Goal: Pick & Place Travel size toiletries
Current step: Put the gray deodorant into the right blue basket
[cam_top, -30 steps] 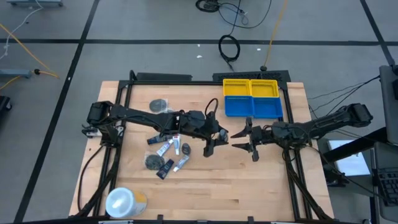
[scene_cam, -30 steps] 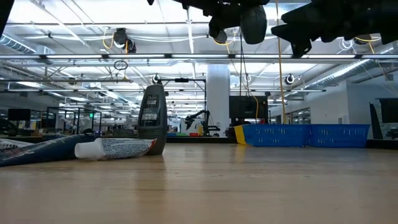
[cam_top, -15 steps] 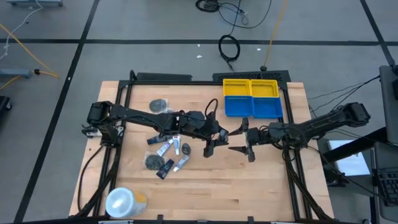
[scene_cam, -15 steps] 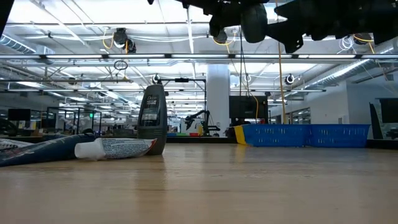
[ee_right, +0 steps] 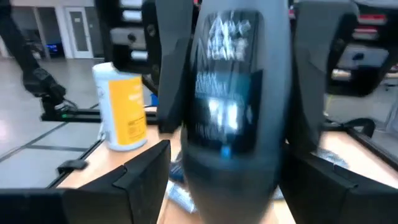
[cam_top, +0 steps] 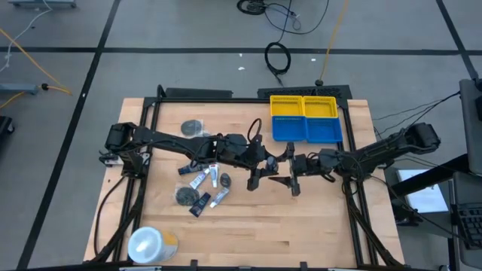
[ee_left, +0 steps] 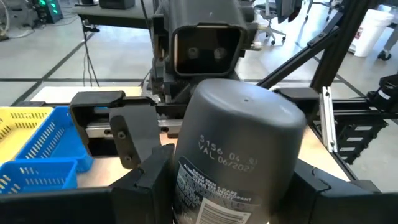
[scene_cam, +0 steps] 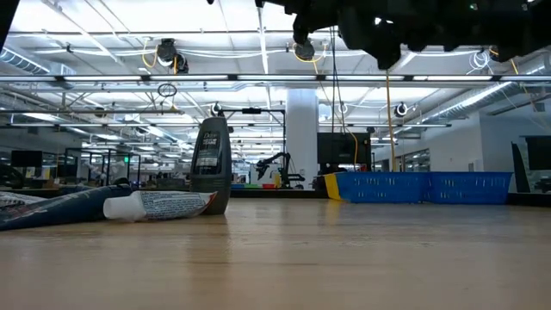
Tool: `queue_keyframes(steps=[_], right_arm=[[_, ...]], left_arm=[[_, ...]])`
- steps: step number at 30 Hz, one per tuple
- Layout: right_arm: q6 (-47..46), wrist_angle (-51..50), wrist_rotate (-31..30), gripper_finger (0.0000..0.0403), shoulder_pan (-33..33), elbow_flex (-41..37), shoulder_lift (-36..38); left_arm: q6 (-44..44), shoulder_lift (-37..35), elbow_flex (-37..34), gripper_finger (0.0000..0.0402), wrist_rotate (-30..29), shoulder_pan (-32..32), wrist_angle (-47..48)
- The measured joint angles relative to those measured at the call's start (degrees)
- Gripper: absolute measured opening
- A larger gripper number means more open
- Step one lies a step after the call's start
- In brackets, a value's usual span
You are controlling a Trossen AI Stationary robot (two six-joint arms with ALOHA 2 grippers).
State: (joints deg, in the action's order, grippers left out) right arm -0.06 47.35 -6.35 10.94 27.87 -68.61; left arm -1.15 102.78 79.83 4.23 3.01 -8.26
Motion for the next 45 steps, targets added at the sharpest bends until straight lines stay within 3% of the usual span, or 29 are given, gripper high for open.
queue_keyframes(steps=[9,16,22,28,31,37,45], right_arm=[[0.8,-0.9,-1.3,0.0251,0.0,3.8,-4.8],[-0.6,-1.0,-1.4,0.0188,0.0,3.8,-4.3],[-0.6,-1.4,-1.2,0.0188,0.0,3.8,-4.3],[-0.9,-1.7,-1.5,0.0188,0.0,3.8,-4.3],[-0.9,-1.8,-1.7,0.0188,0.0,3.8,-4.1],[-0.8,-4.4,-4.9,0.0188,0.0,3.8,-2.9],[-0.7,-14.4,-9.3,0.0188,-0.1,3.8,3.7]], left_arm=[[0.0,0.0,0.0,0.0192,-0.3,0.0,0.0],[1.2,0.0,0.0,0.0192,-0.1,0.0,0.0],[1.3,0.0,0.0,0.0192,-0.6,0.0,0.2],[0.7,0.0,0.0,0.0307,-3.3,-0.1,0.3],[0.5,-0.3,0.0,0.0345,-6.3,0.0,0.7],[0.7,-2.5,-0.1,0.0362,-7.8,-0.1,3.4],[0.1,-10.3,0.0,0.0364,-13.8,0.0,17.2]])
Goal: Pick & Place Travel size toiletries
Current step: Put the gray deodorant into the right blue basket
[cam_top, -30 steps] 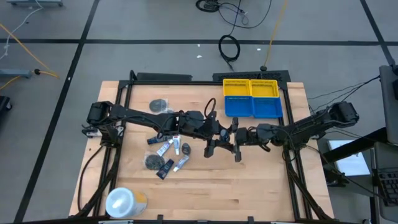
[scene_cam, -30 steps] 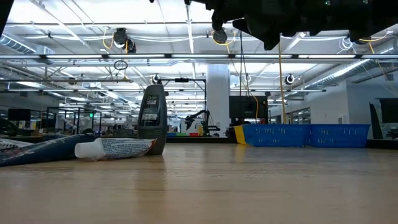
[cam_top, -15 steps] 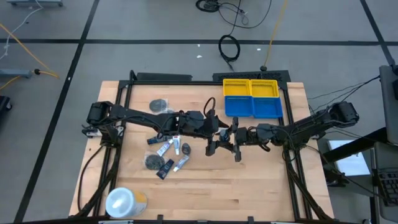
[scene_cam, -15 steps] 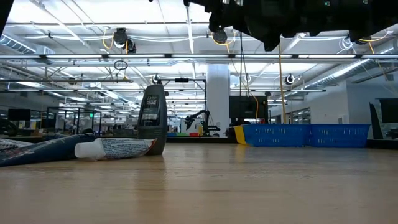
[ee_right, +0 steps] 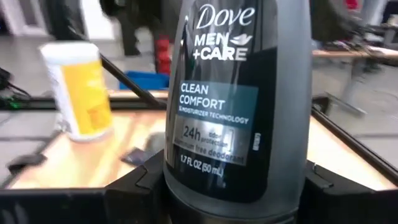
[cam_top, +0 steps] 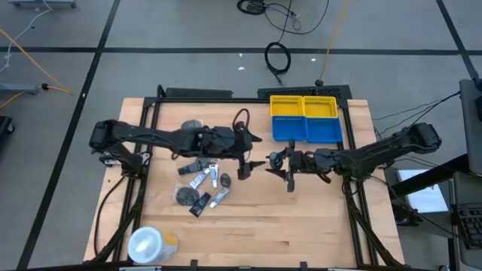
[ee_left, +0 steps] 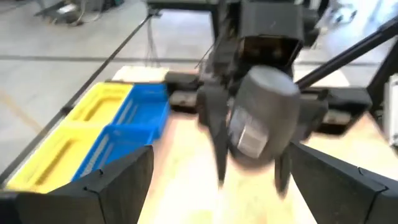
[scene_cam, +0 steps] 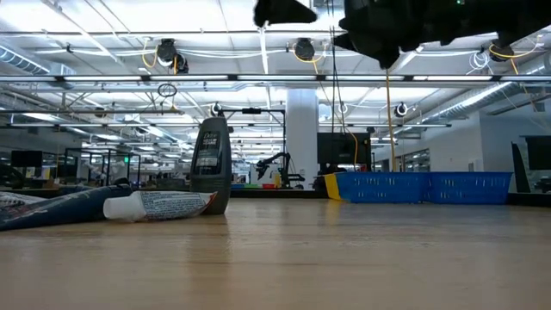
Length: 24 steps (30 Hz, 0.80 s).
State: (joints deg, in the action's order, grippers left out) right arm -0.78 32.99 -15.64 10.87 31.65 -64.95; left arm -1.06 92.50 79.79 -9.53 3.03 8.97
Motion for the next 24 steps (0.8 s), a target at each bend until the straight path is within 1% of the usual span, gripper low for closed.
queue_keyframes(steps=[3,7,10,12,16,24], right_arm=[[-0.7,-6.6,-5.3,0.0188,-0.4,0.0,3.4],[-4.8,-17.3,-14.0,0.0188,-2.0,0.0,8.1],[-7.5,-25.4,-17.6,0.0188,-4.1,0.0,11.0],[-9.3,-30.8,-18.8,0.0188,-6.1,0.0,12.8],[-12.1,-39.9,-19.2,0.0188,-11.5,0.0,15.1],[-15.0,-56.1,-18.9,0.0188,-24.7,0.0,15.7]], left_arm=[[-1.4,-2.2,0.0,0.0364,-1.9,0.2,5.0],[-3.9,-3.3,0.0,0.0365,-3.5,0.4,11.0],[-5.1,-3.4,0.0,0.0365,-4.2,0.5,13.7],[-5.6,-3.3,0.0,0.0365,-4.2,0.5,15.0],[-6.6,-3.3,0.0,0.0365,-4.2,0.5,16.3],[-7.0,-3.3,0.0,0.0365,-4.2,0.5,14.9]])
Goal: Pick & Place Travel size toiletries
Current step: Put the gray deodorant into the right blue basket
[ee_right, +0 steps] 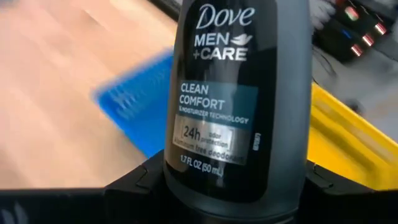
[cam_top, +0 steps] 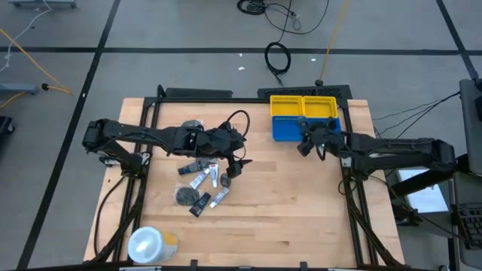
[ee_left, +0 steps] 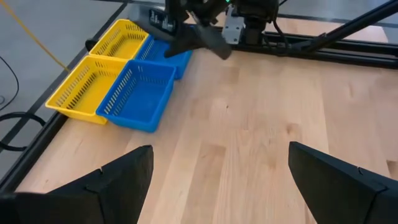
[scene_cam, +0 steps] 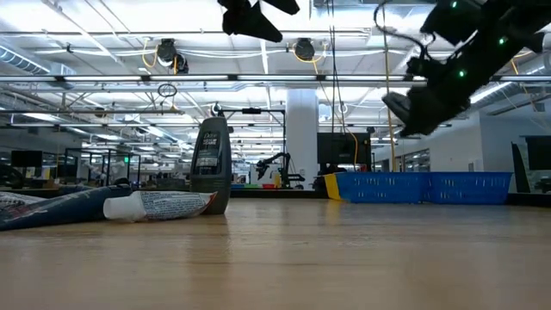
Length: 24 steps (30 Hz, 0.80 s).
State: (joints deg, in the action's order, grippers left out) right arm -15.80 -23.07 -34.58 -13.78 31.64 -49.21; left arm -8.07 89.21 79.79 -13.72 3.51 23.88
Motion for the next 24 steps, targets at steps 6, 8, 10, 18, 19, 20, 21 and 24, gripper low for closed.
queue_keyframes(steps=[6,8,10,18,19,20,21,24], right_arm=[[0.0,-7.9,0.4,0.0188,-7.8,0.0,0.0],[0.0,-9.8,1.6,0.0188,-9.8,0.0,0.0],[0.0,-11.5,2.0,0.0188,-11.5,0.0,0.0],[0.6,-13.1,3.3,0.0188,-15.4,-0.2,-0.1],[0.8,-12.6,3.2,0.0188,-15.8,-0.5,-0.1],[0.9,-12.2,3.2,0.0188,-16.3,-1.0,-0.1],[1.3,-11.8,3.2,0.0188,-16.8,-1.5,-0.1],[1.6,-10.8,3.3,0.0188,-18.5,-3.6,-0.3]], left_arm=[[0.0,0.0,0.0,0.0365,0.0,0.0,-0.2],[0.0,0.0,0.0,0.0365,0.0,0.0,-0.2],[0.0,0.0,0.0,0.0365,0.0,0.0,-0.2],[0.1,0.0,0.0,0.0365,0.0,0.0,-0.1],[0.1,0.0,0.0,0.0365,0.0,0.0,-0.2],[0.1,0.0,0.0,0.0365,0.0,0.0,-0.2],[0.1,0.0,0.0,0.0365,0.0,0.0,-0.1],[0.1,0.0,0.0,0.0365,0.0,0.0,-0.1]])
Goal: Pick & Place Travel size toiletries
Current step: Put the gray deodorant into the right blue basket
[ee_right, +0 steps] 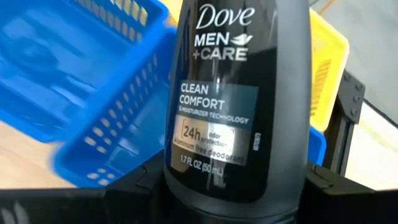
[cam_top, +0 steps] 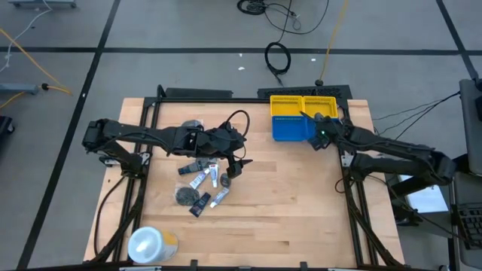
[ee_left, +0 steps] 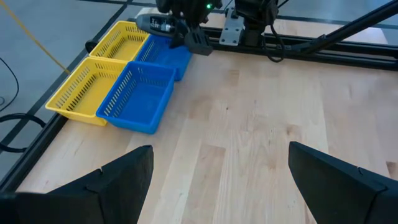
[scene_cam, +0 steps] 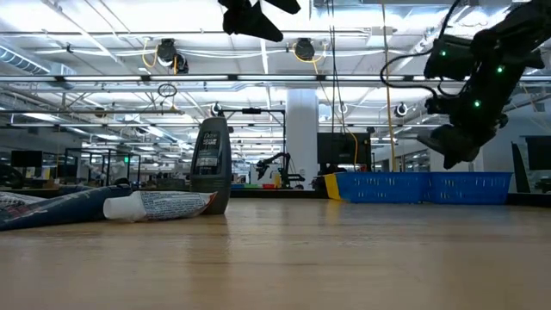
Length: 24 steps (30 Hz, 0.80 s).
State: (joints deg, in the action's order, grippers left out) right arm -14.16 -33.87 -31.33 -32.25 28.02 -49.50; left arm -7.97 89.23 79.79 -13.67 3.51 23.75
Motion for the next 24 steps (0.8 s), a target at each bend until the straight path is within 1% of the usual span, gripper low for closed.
queue_keyframes(steps=[4,16,21,24], right_arm=[[0.3,1.8,0.1,0.0188,-1.4,-0.7,-0.8],[0.3,1.9,0.1,0.0188,-3.3,-0.8,-5.0],[0.3,3.0,0.1,0.0209,-3.3,-0.8,-7.0],[0.3,3.6,0.1,0.0201,-3.3,-0.7,-7.8]], left_arm=[[0.0,0.0,0.0,0.0365,0.0,0.0,0.0],[-0.1,0.0,0.0,0.0365,0.0,0.0,0.0],[-0.2,0.0,0.0,0.0365,0.0,0.0,0.0],[-0.2,0.0,0.0,0.0365,0.0,0.0,0.0]])
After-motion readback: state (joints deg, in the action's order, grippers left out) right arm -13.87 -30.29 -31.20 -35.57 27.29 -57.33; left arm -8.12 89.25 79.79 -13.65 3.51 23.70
